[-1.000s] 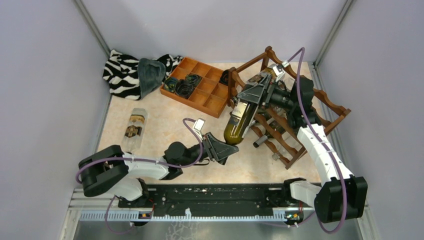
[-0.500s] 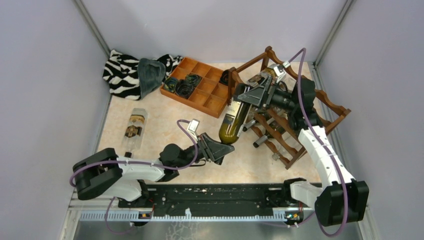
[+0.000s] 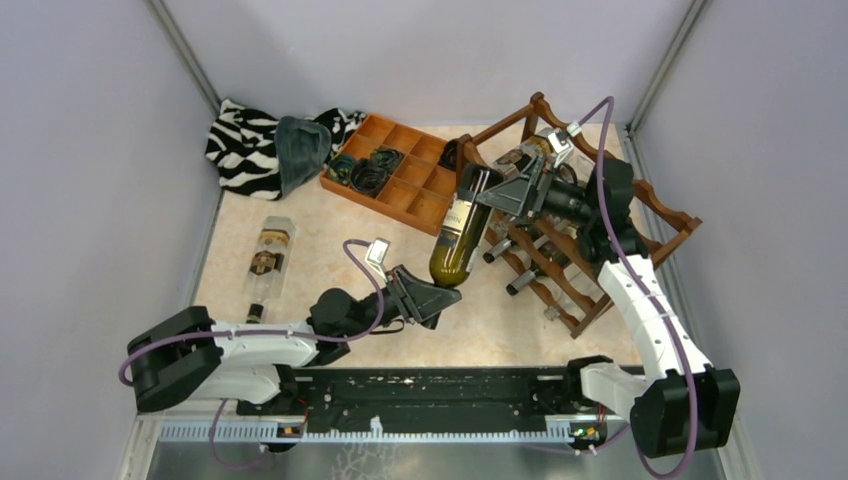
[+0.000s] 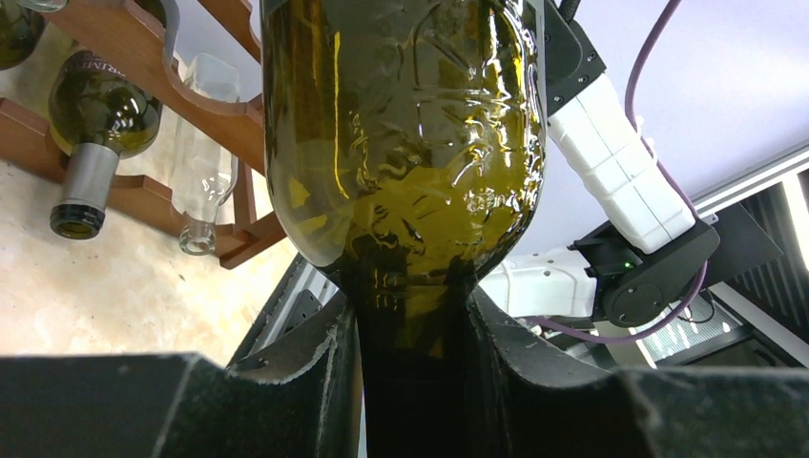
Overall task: Put the wine bottle on the wine rack
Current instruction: Pick up the wine bottle from the center of the board.
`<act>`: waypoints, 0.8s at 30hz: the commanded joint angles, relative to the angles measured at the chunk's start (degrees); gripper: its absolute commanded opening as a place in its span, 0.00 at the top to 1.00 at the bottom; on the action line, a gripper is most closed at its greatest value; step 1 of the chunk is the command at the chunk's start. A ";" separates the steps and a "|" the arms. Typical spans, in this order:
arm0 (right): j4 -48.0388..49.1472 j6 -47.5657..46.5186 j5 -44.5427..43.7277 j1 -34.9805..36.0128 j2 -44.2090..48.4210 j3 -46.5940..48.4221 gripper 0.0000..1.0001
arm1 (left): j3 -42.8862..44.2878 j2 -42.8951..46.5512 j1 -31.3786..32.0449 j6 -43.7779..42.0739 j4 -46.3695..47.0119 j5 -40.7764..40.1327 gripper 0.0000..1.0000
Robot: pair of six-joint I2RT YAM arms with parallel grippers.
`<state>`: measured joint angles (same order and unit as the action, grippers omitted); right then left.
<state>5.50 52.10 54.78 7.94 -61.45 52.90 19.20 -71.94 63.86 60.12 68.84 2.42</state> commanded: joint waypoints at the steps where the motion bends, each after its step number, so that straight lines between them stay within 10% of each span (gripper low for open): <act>1: 0.56 -2.15 1.23 -0.29 2.24 2.69 0.02 | 0.20 4.34 -0.52 -2.83 5.32 -0.70 1.00; 24: -13.67 -17.50 1.73 -5.88 7.62 6.17 0.02 | -3.62 20.78 -2.38 -3.34 -12.92 0.80 1.00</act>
<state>-5.15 40.32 56.84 4.45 -56.05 54.68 14.87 -56.14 61.87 58.33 51.59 2.00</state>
